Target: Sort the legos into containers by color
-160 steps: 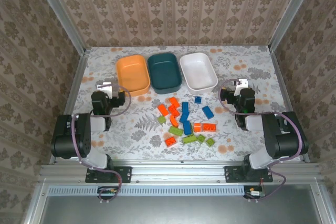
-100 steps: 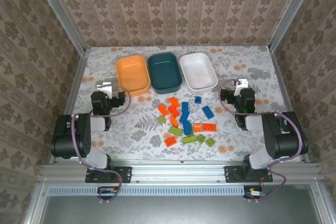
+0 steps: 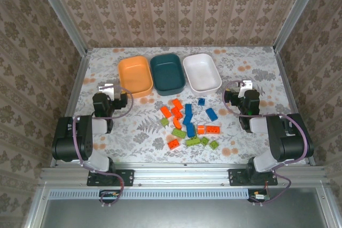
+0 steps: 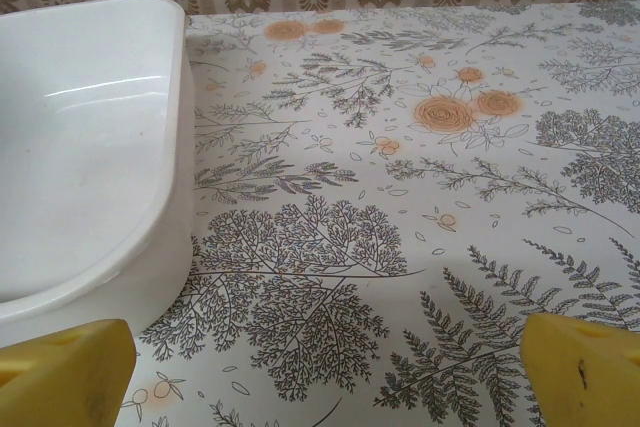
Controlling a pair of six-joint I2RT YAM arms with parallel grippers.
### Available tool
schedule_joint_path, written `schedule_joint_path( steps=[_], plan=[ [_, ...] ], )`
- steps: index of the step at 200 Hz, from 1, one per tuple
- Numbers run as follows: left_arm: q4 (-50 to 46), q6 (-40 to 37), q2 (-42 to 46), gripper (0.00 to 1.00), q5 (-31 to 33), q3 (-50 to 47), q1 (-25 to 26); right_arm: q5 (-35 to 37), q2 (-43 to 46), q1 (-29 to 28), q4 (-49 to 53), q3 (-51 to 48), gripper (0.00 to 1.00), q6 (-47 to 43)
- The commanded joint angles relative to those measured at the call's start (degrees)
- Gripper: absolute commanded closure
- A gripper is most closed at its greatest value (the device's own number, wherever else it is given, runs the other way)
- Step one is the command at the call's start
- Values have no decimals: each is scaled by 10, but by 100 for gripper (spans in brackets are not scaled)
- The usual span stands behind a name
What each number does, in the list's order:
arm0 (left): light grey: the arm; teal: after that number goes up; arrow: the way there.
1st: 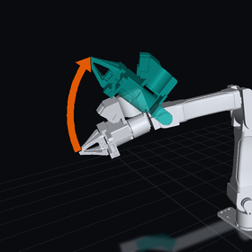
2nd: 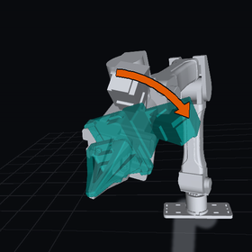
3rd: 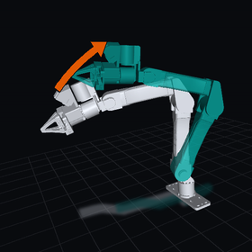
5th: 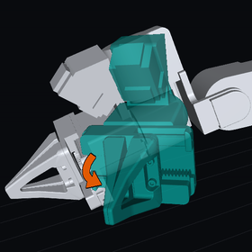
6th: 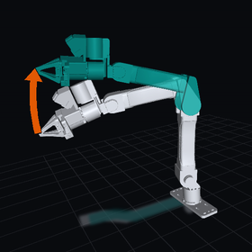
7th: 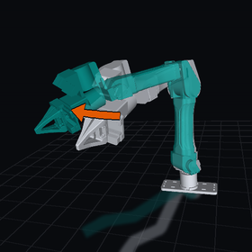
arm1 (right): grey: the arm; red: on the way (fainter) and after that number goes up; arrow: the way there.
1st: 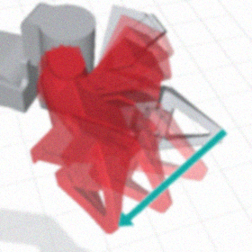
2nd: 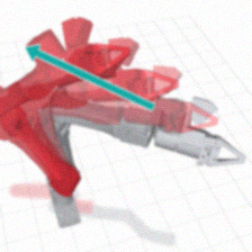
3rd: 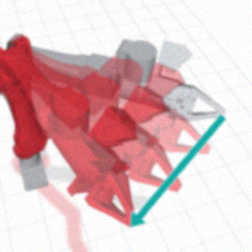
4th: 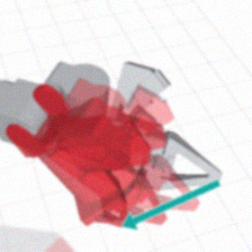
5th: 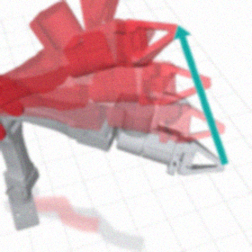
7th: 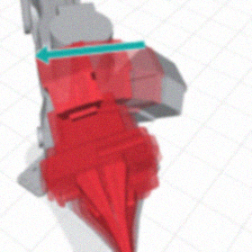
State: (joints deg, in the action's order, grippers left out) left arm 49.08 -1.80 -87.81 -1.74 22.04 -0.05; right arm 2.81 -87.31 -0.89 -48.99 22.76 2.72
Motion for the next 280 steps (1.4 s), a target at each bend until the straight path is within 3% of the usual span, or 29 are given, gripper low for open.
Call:
schedule_joint_path(
  steps=[1,27,48,69,91,119,134,148,169,205,280],
  plan=[
    [1,-12,-4,0,-6,12,-1,-4,-4,3,2,7,0,-7],
    [-3,-10,-3,0,-17,14,-6,11,3,2,12,11,0,-4],
    [-32,-19,13,0,-2,27,2,70,42,2,106,45,0,18],
    [-238,-26,70,0,56,115,35,98,88,2,259,106,0,46],
    [-369,24,115,0,69,177,41,98,120,7,433,185,0,134],
    [-578,159,152,0,122,275,41,26,106,8,655,303,0,205],
    [-656,177,164,0,116,315,53,-15,99,-7,717,336,0,222],
    [-695,199,179,0,121,330,75,-39,90,-25,771,363,0,219],
    [-751,213,192,0,41,346,94,-65,54,-49,869,405,1,212],
    [-799,222,215,0,19,341,153,-75,13,-111,971,430,8,145],
    [-810,219,255,0,-2,327,164,-35,-91,-197,966,440,20,112]
  ],
)
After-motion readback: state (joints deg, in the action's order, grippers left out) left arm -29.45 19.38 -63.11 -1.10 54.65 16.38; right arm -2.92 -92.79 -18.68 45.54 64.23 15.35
